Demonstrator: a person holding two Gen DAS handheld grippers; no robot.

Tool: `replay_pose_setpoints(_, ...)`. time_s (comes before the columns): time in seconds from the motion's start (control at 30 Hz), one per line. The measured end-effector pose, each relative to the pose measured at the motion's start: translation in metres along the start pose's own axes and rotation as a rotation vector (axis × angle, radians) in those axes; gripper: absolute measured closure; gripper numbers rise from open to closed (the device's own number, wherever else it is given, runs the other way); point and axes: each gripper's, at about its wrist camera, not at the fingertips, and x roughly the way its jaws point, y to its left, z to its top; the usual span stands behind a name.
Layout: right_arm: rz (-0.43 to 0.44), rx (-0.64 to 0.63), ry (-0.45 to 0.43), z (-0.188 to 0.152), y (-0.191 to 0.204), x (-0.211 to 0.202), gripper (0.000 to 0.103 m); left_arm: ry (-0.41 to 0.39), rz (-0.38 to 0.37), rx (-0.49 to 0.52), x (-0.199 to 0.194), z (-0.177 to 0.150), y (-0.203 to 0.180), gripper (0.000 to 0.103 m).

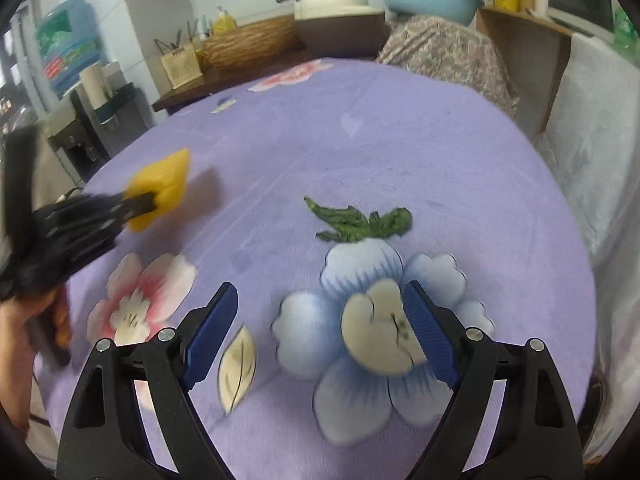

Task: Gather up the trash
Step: 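Grasp the green leaf with the right gripper while the left gripper holds the yellow net, then carry the yellow net and green leaf over the black bin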

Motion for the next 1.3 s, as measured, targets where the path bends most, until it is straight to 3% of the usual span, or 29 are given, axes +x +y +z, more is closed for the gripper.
replay_pose_setpoints(0.2,-0.106,-0.109,0.048,0.033,0.007,0.042,0.020,-0.023,-0.032,0.017,-0.017,-0.007,-0.005,0.086)
replay_pose_setpoints(0.37,-0.135,-0.198,0.066,0.046,0.013,0.062,0.042,-0.046,-0.020,0.062,-0.022,-0.010,-0.014,0.086)
replay_pose_setpoints(0.6,-0.138,-0.228,0.057,0.053,0.018,0.074,0.059,-0.041,-0.055,0.051,-0.022,-0.015,-0.019,0.086)
replay_pose_setpoints(0.67,-0.109,-0.187,0.064,0.054,0.014,0.074,0.088,-0.041,-0.058,0.052,-0.023,-0.018,-0.020,0.086)
replay_pose_setpoints(0.77,-0.094,-0.195,0.069,0.050,0.016,0.072,0.094,-0.047,-0.062,0.046,-0.026,-0.021,-0.022,0.086)
replay_pose_setpoints(1.0,-0.014,-0.088,0.012,0.037,-0.001,0.047,0.096,-0.067,-0.093,0.039,-0.042,-0.032,-0.033,0.086)
replay_pose_setpoints(1.3,0.112,0.024,-0.176,-0.007,-0.029,-0.051,0.097,-0.119,-0.197,0.083,-0.086,-0.055,-0.085,0.086)
